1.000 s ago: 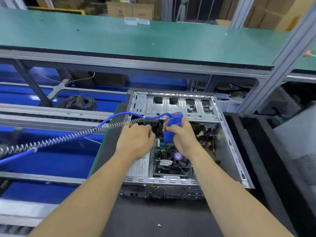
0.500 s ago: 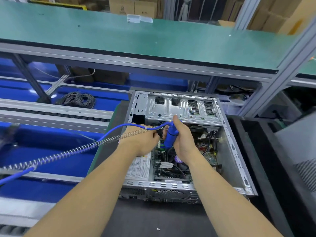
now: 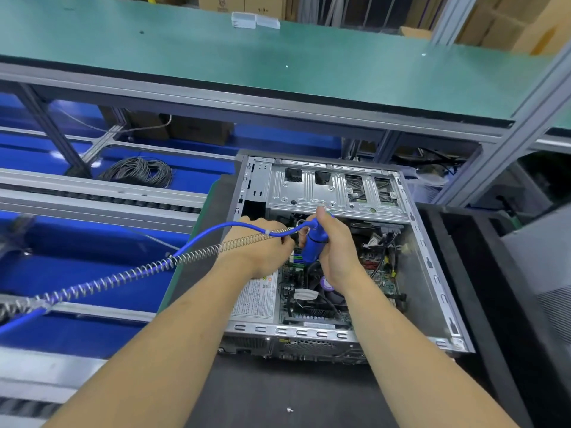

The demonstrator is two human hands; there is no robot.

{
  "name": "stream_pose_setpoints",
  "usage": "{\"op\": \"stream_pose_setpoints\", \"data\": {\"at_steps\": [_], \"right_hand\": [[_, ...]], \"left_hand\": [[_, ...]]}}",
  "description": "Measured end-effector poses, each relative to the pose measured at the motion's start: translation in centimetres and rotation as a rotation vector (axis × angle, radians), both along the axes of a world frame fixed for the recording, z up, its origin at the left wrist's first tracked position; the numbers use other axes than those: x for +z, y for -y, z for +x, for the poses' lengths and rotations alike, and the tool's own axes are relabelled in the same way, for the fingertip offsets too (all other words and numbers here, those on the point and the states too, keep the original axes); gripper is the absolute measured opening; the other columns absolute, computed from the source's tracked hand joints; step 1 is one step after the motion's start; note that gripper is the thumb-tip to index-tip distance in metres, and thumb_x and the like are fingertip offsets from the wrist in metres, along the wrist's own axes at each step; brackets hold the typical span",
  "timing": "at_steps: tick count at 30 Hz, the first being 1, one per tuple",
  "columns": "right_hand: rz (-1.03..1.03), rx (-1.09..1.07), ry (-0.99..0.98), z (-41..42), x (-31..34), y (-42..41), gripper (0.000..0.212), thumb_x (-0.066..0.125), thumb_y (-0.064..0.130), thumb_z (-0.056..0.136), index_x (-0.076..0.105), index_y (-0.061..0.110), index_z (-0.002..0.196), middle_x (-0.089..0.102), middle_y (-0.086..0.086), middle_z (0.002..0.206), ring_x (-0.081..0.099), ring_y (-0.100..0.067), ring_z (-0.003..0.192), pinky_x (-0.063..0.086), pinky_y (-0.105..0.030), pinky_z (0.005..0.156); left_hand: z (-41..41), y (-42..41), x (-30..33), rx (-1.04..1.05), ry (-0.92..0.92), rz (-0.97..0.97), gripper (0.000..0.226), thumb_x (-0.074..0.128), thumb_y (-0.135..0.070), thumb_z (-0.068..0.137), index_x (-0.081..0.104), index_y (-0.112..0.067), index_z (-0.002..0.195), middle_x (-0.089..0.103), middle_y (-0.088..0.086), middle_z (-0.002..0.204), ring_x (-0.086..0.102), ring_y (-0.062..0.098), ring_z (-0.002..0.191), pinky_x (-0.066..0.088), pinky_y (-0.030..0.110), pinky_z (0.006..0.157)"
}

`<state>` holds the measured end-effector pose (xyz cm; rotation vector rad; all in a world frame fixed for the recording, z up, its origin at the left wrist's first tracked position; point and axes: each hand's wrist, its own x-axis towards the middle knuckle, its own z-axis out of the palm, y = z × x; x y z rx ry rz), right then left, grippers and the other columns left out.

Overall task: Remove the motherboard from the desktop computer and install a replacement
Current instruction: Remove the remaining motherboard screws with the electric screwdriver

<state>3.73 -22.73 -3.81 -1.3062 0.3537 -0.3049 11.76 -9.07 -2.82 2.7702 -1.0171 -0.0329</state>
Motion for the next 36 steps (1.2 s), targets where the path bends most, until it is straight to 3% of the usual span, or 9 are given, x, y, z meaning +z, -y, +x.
{"op": "stream_pose_setpoints", "data": {"at_steps": [16, 24, 27, 30, 34, 36], "right_hand": [[-0.014, 0.026, 0.022, 0.05, -0.04, -0.09, 0.044, 0.065, 0.066, 0.076, 0.064, 0.023, 0.065, 0.058, -0.008, 0.067, 0.052, -0.023, 0.062, 0.045, -0.037, 0.07], [-0.082, 0.095, 0.009, 0.08, -0.48, -0.31, 0.06, 0.066, 0.079, 0.068, 0.064, 0.019, 0.073, 0.061, -0.003, 0.071, 0.055, -0.018, 0.066, 0.045, -0.036, 0.074], [-0.14, 0.103, -0.014, 0.19, -0.56, -0.53, 0.063, 0.065, 0.074, 0.072, 0.061, 0.012, 0.078, 0.06, -0.008, 0.073, 0.056, -0.019, 0.066, 0.043, -0.037, 0.072], [-0.138, 0.064, -0.019, 0.27, -0.41, -0.3, 0.045, 0.059, 0.063, 0.077, 0.062, 0.02, 0.068, 0.057, -0.008, 0.064, 0.052, -0.022, 0.059, 0.043, -0.035, 0.066], [-0.157, 0.068, -0.012, 0.19, -0.53, -0.15, 0.039, 0.053, 0.056, 0.076, 0.06, 0.02, 0.065, 0.053, -0.01, 0.063, 0.05, -0.023, 0.057, 0.042, -0.033, 0.064], [-0.165, 0.073, -0.008, 0.13, -0.44, -0.33, 0.039, 0.052, 0.056, 0.075, 0.058, 0.018, 0.065, 0.053, -0.01, 0.064, 0.05, -0.022, 0.056, 0.042, -0.031, 0.063]], "left_hand": [[-0.19, -0.07, 0.25, 0.024, -0.01, -0.05, 0.04, 0.037, -0.045, 0.092, 0.048, -0.021, 0.063, 0.054, -0.005, 0.051, 0.053, 0.015, 0.048, 0.033, 0.025, 0.047], [0.01, -0.08, -0.03, -0.003, 0.01, -0.031, 0.045, 0.035, -0.048, 0.093, 0.053, -0.02, 0.063, 0.055, -0.004, 0.049, 0.056, 0.019, 0.049, 0.038, 0.027, 0.048], [0.12, 0.07, 0.0, -0.025, 0.004, -0.01, 0.047, 0.033, -0.05, 0.095, 0.056, -0.02, 0.067, 0.057, -0.004, 0.051, 0.056, 0.017, 0.049, 0.041, 0.028, 0.052], [0.21, 0.18, 0.17, -0.021, -0.011, 0.012, 0.044, 0.035, -0.048, 0.096, 0.056, -0.022, 0.069, 0.06, -0.003, 0.057, 0.058, 0.02, 0.055, 0.041, 0.03, 0.054], [0.18, 0.05, 0.21, -0.029, 0.043, -0.001, 0.042, 0.039, -0.045, 0.099, 0.048, -0.021, 0.066, 0.056, -0.002, 0.058, 0.053, 0.02, 0.056, 0.027, 0.028, 0.051], [0.22, 0.07, 0.26, -0.041, 0.059, -0.005, 0.042, 0.039, -0.044, 0.1, 0.047, -0.022, 0.065, 0.054, -0.002, 0.058, 0.051, 0.019, 0.056, 0.028, 0.027, 0.053]]}}
